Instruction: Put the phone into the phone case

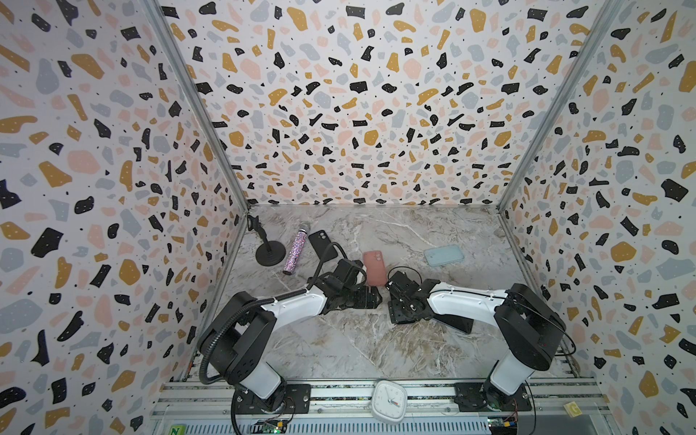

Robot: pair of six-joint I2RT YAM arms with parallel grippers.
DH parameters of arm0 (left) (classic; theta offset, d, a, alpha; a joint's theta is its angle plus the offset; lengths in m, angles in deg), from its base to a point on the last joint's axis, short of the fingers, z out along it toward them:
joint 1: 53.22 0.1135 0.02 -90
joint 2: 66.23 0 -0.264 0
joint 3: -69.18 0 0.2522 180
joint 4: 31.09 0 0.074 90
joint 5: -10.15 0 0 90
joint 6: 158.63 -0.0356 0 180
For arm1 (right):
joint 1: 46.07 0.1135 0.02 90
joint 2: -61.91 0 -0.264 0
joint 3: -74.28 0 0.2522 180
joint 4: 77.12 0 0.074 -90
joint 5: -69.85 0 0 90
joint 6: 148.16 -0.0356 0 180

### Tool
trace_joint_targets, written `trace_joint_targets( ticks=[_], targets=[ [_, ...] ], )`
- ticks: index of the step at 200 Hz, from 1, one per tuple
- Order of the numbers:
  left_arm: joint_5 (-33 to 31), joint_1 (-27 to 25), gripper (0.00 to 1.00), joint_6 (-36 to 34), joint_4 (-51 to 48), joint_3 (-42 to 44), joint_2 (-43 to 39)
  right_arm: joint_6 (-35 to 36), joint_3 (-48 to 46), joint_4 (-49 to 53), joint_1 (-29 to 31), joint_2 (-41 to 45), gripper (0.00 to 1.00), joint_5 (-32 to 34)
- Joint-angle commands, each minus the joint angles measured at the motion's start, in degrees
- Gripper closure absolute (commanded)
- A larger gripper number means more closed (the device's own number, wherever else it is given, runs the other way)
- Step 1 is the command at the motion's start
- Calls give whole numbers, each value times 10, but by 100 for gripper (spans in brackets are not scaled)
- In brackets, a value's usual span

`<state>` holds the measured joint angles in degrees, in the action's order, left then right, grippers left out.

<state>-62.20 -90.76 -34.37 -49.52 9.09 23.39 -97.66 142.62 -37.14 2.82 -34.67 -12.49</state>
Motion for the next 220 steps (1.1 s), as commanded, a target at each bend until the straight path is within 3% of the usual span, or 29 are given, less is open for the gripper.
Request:
trace_joint_targets(
  ticks=[1,50,98,154,206,220],
  targets=[
    [-2,4,8,0,17,4,0,-9,-10,12,2,-17,23,-6],
    [4,3,8,5,21,-3,10,7,-31,-6,-2,-8,36,-16],
    [32,4,9,27,53,-6,29,41,-78,-47,-2,40,43,-32],
    [90,4,12,96,163,17,60,58,-149,-126,-3,94,48,-100],
    [108,4,19,145,288,47,100,73,-187,-160,-6,125,51,-133],
    [117,4,24,137,318,50,111,76,-197,-168,-8,131,52,-141]
  ],
)
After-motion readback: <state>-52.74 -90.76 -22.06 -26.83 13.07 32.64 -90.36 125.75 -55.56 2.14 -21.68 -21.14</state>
